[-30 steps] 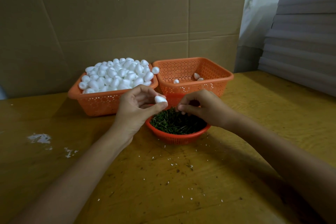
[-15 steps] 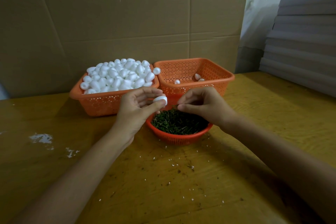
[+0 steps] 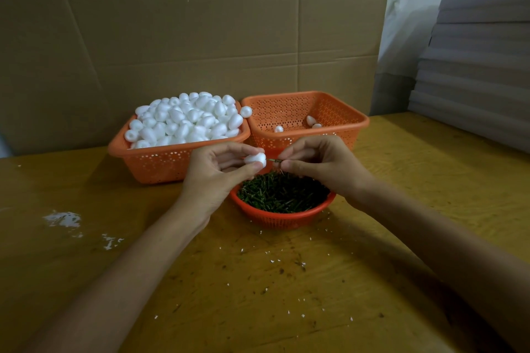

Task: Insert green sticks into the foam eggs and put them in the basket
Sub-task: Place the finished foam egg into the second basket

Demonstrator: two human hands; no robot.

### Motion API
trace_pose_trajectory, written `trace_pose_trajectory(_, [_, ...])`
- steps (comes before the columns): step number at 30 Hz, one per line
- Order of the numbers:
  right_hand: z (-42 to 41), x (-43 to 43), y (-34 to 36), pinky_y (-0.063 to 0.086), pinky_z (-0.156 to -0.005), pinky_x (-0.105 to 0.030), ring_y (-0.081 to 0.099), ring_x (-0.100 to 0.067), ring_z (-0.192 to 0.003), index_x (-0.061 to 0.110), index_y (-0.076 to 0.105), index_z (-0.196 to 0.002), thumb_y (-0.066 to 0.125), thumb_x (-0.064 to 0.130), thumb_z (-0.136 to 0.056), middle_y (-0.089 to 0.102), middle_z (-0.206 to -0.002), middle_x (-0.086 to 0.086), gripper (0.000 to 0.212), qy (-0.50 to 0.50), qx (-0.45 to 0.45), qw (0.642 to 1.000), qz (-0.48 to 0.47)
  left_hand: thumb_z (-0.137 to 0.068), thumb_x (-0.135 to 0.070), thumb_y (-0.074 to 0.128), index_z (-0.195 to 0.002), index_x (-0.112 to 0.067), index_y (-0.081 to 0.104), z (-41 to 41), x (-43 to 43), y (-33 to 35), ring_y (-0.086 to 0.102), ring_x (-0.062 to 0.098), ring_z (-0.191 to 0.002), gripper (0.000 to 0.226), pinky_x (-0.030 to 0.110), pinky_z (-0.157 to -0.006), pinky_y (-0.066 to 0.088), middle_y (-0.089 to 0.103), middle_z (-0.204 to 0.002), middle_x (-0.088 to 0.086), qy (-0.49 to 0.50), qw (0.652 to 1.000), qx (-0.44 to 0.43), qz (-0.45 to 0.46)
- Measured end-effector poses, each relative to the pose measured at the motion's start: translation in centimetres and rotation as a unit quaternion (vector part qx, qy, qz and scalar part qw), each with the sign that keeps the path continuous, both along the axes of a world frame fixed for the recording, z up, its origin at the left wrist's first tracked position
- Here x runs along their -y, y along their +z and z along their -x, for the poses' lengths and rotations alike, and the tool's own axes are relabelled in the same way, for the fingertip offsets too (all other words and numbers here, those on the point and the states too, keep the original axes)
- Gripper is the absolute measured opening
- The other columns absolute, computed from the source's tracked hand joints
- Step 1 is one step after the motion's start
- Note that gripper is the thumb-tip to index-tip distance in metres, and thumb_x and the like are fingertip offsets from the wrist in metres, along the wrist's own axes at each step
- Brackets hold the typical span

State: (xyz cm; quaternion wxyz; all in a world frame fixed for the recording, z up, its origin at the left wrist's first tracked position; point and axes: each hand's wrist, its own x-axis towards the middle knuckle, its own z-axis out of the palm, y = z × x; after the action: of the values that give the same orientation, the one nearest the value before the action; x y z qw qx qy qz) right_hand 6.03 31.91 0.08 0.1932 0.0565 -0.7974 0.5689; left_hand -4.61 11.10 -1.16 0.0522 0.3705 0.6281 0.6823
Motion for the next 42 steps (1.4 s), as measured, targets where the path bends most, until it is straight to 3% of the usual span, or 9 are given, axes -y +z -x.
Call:
trace_pose_trajectory(10, [-0.2,0.1,0.2,0.059,-0.073,-0.021,0.075,-0.011,-0.082,0.005,0.075,-0.098,0.077,0.005,-0.088,0.081,-0.09,-0.004,0.011,-0.012,-0.002,0.999,-0.034,-0.083,-0.005,0.084,-0.102,-0.005,0.077,0.0,0.0,-0.1,0.077,0.023,-0.1,0.021,0.027,-0.079,0.063,0.081,-0.106,0.005,-0.01,1.0,-0.011,-0.003])
trace_pose_trajectory(13, [-0.1,0.4,0.1,0.06,-0.07,-0.023,0.077,-0.018,-0.085,0.002,0.072,-0.101,0.077,0.003,-0.088,0.081,-0.093,-0.007,0.013,0.002,0.002,0.999,-0.05,-0.082,-0.003,0.085,-0.102,-0.004,0.077,0.0,-0.1,-0.2,0.078,0.022,-0.1,0.022,0.027,-0.08,0.063,0.081,-0.106,0.004,-0.009,1.0,-0.022,0.008])
trace_pose_trajectory(16, [-0.2,0.5,0.2,0.062,-0.072,-0.029,0.077,-0.022,-0.081,0.003,0.066,-0.106,0.078,0.008,-0.087,0.081,-0.092,-0.006,0.022,-0.001,0.001,0.997,-0.074,-0.08,-0.002,0.086,-0.103,-0.005,0.079,0.0,-0.1,-0.2,0.078,0.022,-0.1,0.024,0.03,-0.083,0.063,0.081,-0.105,0.004,-0.009,0.999,-0.033,0.025])
trace_pose_trajectory(19, [-0.4,0.4,0.4,0.065,-0.081,-0.038,0.077,-0.026,-0.079,0.004,0.058,-0.107,0.079,0.012,-0.087,0.081,-0.091,-0.006,0.03,-0.002,-0.002,0.994,-0.108,-0.078,-0.003,0.088,-0.101,-0.006,0.081,-0.1,-0.1,-0.3,0.079,0.021,-0.097,0.024,0.026,-0.077,0.063,0.081,-0.104,0.003,-0.006,0.998,-0.045,0.035])
trace_pose_trajectory(27, [-0.5,0.8,0.3,0.065,-0.081,-0.04,0.079,-0.016,-0.081,0.009,0.054,-0.102,0.079,0.008,-0.088,0.08,-0.086,-0.006,0.028,-0.001,-0.03,0.981,-0.189,-0.076,-0.001,0.089,-0.101,-0.008,0.079,-0.8,-0.4,-0.1,0.08,0.023,-0.089,0.027,0.026,-0.07,0.063,0.082,-0.096,0.005,-0.014,0.998,-0.053,0.02])
trace_pose_trajectory(33, [-0.7,1.1,0.6,0.064,-0.081,-0.034,0.079,-0.022,-0.083,0.005,0.053,-0.1,0.077,0.012,-0.089,0.08,-0.087,-0.009,0.028,0.01,-0.031,0.993,-0.114,-0.073,-0.01,0.09,-0.099,-0.01,0.079,-0.9,-0.4,0.2,0.079,0.023,-0.098,0.028,0.039,-0.089,0.064,0.082,-0.103,0.003,-0.006,0.999,-0.032,-0.01])
trace_pose_trajectory(37, [-0.7,1.1,0.6,0.063,-0.082,-0.032,0.079,-0.027,-0.083,0.006,0.052,-0.101,0.076,0.008,-0.09,0.08,-0.088,-0.01,0.026,0.025,-0.017,0.997,-0.07,-0.071,-0.017,0.09,-0.101,-0.008,0.078,-1.0,-0.2,0.4,0.079,0.024,-0.1,0.033,0.038,-0.09,0.064,0.081,-0.105,0.005,-0.012,0.999,-0.028,-0.015])
trace_pose_trajectory(42, [-0.6,1.2,0.4,0.062,-0.086,-0.035,0.079,-0.029,-0.08,0.006,0.052,-0.101,0.076,0.008,-0.091,0.08,-0.09,-0.011,0.026,0.023,-0.017,0.999,-0.038,-0.074,-0.003,0.089,-0.106,-0.01,0.077,-0.8,0.0,0.6,0.078,0.026,-0.102,0.035,0.035,-0.088,0.063,0.08,-0.11,0.006,-0.044,0.999,-0.012,-0.019])
